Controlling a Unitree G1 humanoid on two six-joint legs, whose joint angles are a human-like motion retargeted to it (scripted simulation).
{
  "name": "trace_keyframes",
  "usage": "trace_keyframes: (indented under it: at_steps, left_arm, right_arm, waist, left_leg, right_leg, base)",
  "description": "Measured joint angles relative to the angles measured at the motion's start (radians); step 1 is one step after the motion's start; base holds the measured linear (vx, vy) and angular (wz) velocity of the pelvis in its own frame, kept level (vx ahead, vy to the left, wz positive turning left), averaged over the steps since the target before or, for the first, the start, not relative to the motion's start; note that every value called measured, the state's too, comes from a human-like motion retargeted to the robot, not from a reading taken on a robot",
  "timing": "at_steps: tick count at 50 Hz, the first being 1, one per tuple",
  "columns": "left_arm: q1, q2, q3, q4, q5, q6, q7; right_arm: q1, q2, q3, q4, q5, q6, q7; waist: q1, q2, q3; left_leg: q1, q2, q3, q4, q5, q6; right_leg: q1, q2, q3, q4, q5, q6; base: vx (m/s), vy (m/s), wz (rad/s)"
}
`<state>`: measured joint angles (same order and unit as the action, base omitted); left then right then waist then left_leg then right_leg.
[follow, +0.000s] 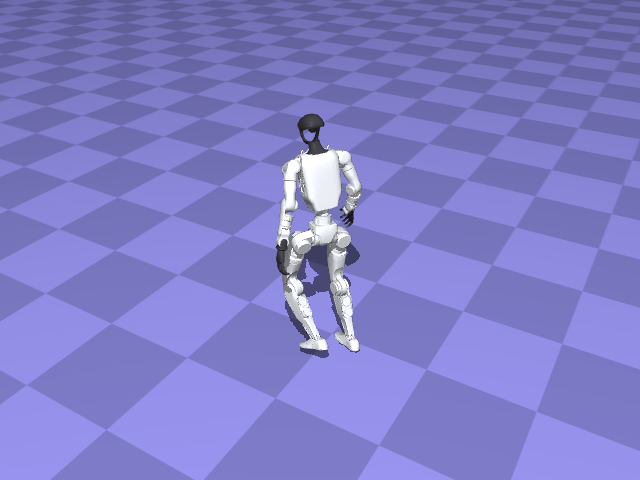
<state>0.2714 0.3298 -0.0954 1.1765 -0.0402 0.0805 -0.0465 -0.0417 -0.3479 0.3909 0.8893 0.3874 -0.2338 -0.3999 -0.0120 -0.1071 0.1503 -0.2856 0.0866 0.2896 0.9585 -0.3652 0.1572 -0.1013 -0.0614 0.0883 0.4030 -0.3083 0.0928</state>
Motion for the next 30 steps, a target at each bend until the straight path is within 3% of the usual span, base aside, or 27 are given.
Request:
trace_keyframes:
  at_steps: [3,5,8,10,11,12,13,15,17,20,23,25,30]
  left_arm:
    - [0.101,0.012,0.088,0.152,0.014,-0.048,-0.069]
    - [0.144,0.032,0.140,0.223,0.013,-0.057,-0.121]
    - [0.176,0.092,0.154,0.267,0.064,-0.066,-0.179]
    - [0.165,0.142,0.117,0.262,0.117,-0.084,-0.174]
    - [0.138,0.169,0.088,0.255,0.148,-0.092,-0.127]
    - [0.101,0.194,0.056,0.250,0.175,-0.092,-0.076]
    - [0.046,0.214,0.018,0.248,0.196,-0.073,-0.017]
    - [-0.103,0.250,-0.037,0.238,0.219,0.004,0.155]
    - [-0.256,0.263,-0.037,0.184,0.177,0.070,0.320]
    - [-0.402,0.229,0.024,0.000,-0.040,0.016,0.427]
    - [-0.449,0.198,0.023,-0.212,-0.295,-0.142,0.348]
    - [-0.474,0.208,-0.003,-0.304,-0.363,-0.209,0.297]
    - [-0.517,0.245,-0.023,-0.324,-0.404,-0.228,0.254]
  right_arm:
    - [-0.010,0.042,0.061,-0.021,-0.047,0.053,0.201]
    - [-0.003,0.050,0.100,-0.022,-0.055,0.083,0.320]
    - [0.024,0.042,0.149,-0.004,-0.054,0.092,0.405]
    - [0.045,0.035,0.165,0.017,-0.058,0.068,0.374]
    - [0.064,0.034,0.157,0.022,-0.059,0.050,0.312]
    - [0.079,0.033,0.155,0.029,-0.046,0.033,0.245]
    - [0.088,0.033,0.167,0.040,-0.006,0.017,0.169]
    - [0.100,0.042,0.176,0.057,0.069,-0.005,0.004]
    - [0.110,0.047,0.176,0.057,0.091,0.000,-0.072]
    - [0.136,0.021,0.163,0.028,0.085,0.029,0.010]
    - [0.180,-0.035,0.138,0.000,0.137,0.055,0.140]
    - [0.214,-0.064,0.121,0.007,0.168,0.062,0.164]
    - [0.268,-0.069,0.073,0.116,0.228,0.052,0.086]
  waist:
    - [0.113,-0.076,-0.029]
    - [0.176,-0.091,-0.034]
    - [0.236,-0.084,-0.003]
    - [0.251,-0.067,0.048]
    - [0.253,-0.075,0.066]
    - [0.253,-0.078,0.092]
    - [0.249,-0.072,0.131]
    - [0.251,-0.068,0.197]
    - [0.234,-0.062,0.217]
    - [0.128,-0.047,0.180]
    - [-0.030,-0.015,0.092]
    - [-0.109,-0.008,0.032]
    - [-0.140,-0.082,-0.082]
  left_leg:
    - [-0.002,-0.005,0.011,-0.397,0.035,-0.035]
    - [0.011,0.024,-0.016,-0.659,0.038,-0.064]
    - [0.019,0.088,-0.091,-0.862,0.032,-0.106]
    - [0.007,0.120,-0.136,-0.808,0.106,-0.113]
    - [-0.034,0.109,-0.148,-0.689,0.099,-0.100]
    - [-0.066,0.098,-0.155,-0.568,0.072,-0.091]
    - [-0.081,0.087,-0.152,-0.442,0.004,-0.091]
    - [-0.093,0.083,-0.123,-0.249,-0.123,-0.089]
    - [-0.062,0.097,-0.076,-0.206,-0.162,-0.097]
    - [0.022,0.098,0.001,-0.302,-0.126,-0.092]
    - [0.102,0.072,0.057,-0.475,-0.033,-0.094]
    - [0.155,0.040,0.097,-0.567,0.033,-0.101]
    - [0.281,-0.081,0.148,-0.608,0.156,-0.116]
  right_leg:
    - [0.073,-0.042,0.114,-0.083,0.122,0.081]
    - [0.130,-0.056,0.164,-0.121,0.159,0.114]
    - [0.252,-0.089,0.178,-0.136,0.119,0.107]
    - [0.328,-0.110,0.131,-0.068,0.050,0.060]
    - [0.296,-0.134,0.095,0.074,-0.001,0.066]
    - [0.282,-0.157,0.060,0.193,-0.053,0.052]
    - [0.301,-0.179,0.027,0.264,-0.108,-0.004]
    - [0.257,-0.217,-0.019,0.477,-0.232,-0.073]
    - [0.168,-0.208,-0.031,0.602,-0.325,-0.135]
    - [0.040,-0.113,-0.032,0.570,-0.342,-0.161]
    - [-0.054,-0.033,-0.118,0.302,-0.270,-0.109]
    - [-0.085,-0.021,-0.221,0.071,-0.188,-0.073]
    - [-0.077,-0.001,-0.506,-0.296,0.036,-0.035]
  base:
    - [0.96,0.32,-2.39]
    - [0.94,0.46,-1.88]
    - [0.90,0.56,-1.16]
    - [0.81,0.58,-0.29]
    - [0.74,0.55,0.08]
    - [0.69,0.53,0.22]
    - [0.65,0.49,0.11]
    - [0.56,0.40,-0.25]
    - [0.46,0.27,-0.77]
    - [0.38,0.20,-0.85]
    - [0.35,0.13,-0.99]
    - [0.38,0.07,-1.54]
    - [0.42,0.03,-2.67]
